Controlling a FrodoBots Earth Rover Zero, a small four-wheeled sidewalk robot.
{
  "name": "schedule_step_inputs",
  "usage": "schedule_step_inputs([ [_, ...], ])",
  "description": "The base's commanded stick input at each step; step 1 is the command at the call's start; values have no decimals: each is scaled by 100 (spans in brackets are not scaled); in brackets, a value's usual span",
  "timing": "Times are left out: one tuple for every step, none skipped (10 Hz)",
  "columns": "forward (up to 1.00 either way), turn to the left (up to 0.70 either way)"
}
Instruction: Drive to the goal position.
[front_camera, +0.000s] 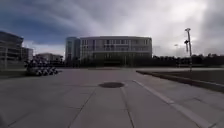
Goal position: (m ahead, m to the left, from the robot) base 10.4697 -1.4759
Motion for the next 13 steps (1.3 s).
schedule_step_inputs([
  [70,0],
  [70,0],
  [70,0],
  [70,0],
  [70,0],
  [70,0],
  [70,0],
  [70,0],
  [70,0],
  [70,0],
  [70,0],
  [70,0],
  [70,0],
])
